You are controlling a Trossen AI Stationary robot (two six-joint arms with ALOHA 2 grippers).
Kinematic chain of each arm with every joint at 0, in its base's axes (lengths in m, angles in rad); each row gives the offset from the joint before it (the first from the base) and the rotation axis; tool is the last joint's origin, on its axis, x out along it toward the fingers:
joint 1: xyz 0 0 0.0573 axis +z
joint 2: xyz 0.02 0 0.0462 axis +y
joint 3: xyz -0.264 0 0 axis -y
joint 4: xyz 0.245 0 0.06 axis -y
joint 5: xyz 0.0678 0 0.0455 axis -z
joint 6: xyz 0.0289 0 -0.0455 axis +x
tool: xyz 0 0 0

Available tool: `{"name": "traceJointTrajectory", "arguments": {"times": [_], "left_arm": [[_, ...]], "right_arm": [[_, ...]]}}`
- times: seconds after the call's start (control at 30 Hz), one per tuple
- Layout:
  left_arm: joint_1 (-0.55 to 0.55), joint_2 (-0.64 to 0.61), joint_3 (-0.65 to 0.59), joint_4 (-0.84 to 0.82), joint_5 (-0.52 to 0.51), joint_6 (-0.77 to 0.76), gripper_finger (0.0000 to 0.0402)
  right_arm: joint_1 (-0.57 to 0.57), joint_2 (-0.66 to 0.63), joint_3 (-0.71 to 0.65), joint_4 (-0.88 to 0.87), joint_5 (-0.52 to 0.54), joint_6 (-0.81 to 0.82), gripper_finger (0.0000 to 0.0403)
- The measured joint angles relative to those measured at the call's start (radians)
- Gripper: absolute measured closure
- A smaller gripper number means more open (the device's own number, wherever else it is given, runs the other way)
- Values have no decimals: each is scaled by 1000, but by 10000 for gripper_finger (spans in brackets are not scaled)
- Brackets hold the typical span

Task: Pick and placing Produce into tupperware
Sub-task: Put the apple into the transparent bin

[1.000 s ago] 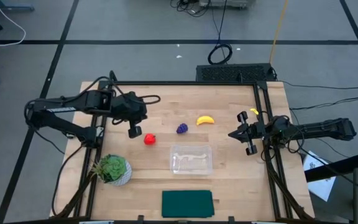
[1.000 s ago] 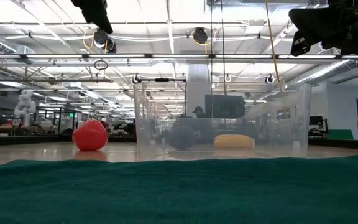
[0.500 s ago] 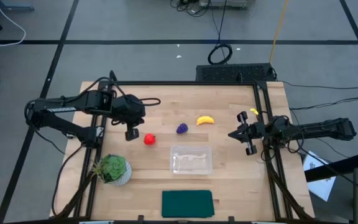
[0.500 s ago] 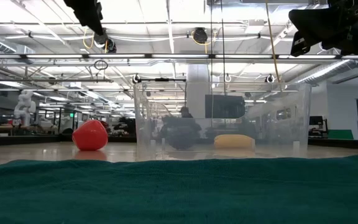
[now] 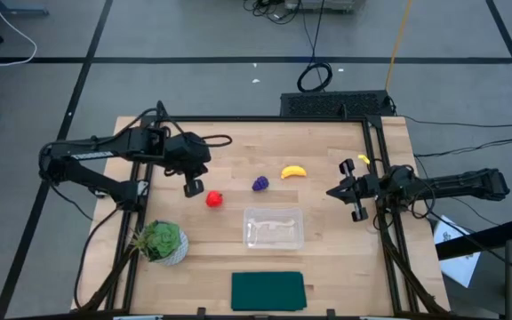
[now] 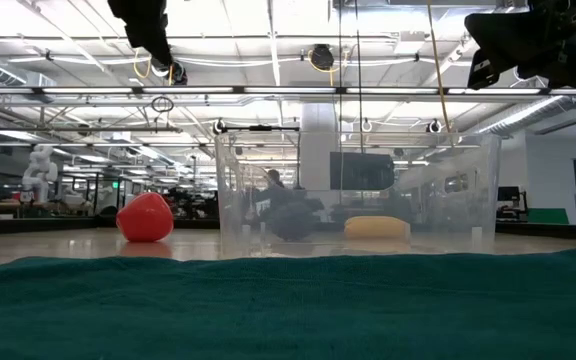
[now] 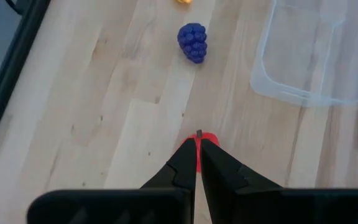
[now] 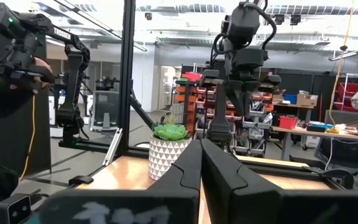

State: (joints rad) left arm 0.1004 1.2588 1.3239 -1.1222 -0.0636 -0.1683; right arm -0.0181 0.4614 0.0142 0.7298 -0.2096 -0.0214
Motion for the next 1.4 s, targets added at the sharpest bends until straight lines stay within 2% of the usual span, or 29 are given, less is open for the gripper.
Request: {"name": "traceJointTrajectory", "arguments": {"times": [0.33, 0.63, 0.77, 1.13, 1.27, 1.4], "left_arm": [[51, 104, -2, -20, 87, 9, 376], [57, 135, -2, -34, 77, 15, 363], [57, 138, -2, -35, 60, -15, 319], [57, 137, -2, -16, 35, -50, 146], [55, 137, -11, -16, 35, -70, 112], [52, 137, -54, -17, 35, -106, 104]], "right_arm": [[0, 0, 0, -1, 3, -18, 403], [0, 0, 0, -1, 3, -18, 403], [0, 0, 0, -1, 3, -18, 403], [0, 0, 0, -1, 3, -17, 403], [0, 0, 0, -1, 3, -17, 403], [0, 0, 0, -1, 3, -17, 403]]}}
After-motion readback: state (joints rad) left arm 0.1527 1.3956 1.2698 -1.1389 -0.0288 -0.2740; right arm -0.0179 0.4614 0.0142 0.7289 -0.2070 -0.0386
